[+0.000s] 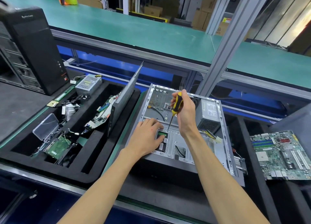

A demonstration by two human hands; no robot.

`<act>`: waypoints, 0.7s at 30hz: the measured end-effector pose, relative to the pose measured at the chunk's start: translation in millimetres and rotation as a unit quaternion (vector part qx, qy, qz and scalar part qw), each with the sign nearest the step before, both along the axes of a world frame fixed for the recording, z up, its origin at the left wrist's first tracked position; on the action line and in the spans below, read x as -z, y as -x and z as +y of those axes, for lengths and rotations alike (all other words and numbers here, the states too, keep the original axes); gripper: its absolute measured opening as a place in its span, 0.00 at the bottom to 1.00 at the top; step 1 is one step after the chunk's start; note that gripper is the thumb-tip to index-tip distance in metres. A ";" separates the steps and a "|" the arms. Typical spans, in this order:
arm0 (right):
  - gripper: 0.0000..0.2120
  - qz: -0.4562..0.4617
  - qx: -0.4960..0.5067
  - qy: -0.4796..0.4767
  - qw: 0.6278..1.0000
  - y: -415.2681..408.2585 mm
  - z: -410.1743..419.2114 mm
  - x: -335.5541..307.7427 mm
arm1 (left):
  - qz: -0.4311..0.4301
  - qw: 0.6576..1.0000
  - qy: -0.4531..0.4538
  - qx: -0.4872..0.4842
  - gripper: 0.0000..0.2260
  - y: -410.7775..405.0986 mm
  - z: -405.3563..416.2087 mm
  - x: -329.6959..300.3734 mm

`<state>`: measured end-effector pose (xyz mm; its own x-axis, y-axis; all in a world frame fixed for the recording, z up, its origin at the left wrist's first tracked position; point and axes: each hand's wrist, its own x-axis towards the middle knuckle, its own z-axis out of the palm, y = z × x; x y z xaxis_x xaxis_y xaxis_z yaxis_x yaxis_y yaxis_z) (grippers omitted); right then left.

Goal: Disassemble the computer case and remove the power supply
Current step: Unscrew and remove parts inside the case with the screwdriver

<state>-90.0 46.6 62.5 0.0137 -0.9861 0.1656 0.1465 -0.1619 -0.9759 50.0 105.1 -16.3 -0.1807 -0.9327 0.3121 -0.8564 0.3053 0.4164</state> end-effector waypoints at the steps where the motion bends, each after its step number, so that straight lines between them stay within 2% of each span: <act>1: 0.19 -0.002 -0.005 -0.002 1.000 0.1 -0.3 -0.8 | 0.000 1.000 0.000 0.000 0.16 0.0 -0.1 0.0; 4: 0.19 -0.032 -0.016 -0.003 0.999 -1.9 -1.0 -3.4 | -0.002 1.000 -0.001 0.000 0.16 0.1 -0.1 -0.1; 8: 0.12 -0.038 -0.010 0.012 0.999 -3.0 0.5 -3.4 | 0.002 1.000 -0.001 -0.002 0.16 0.5 -0.4 0.1; 15: 0.14 -0.021 0.028 0.009 0.999 5.8 3.3 -4.4 | 0.002 1.000 -0.001 0.000 0.16 0.0 -0.4 1.1; 21: 0.21 -0.068 -0.023 -0.007 0.997 2.7 2.1 -7.9 | -0.004 1.000 0.002 -0.004 0.16 1.1 -0.8 -0.9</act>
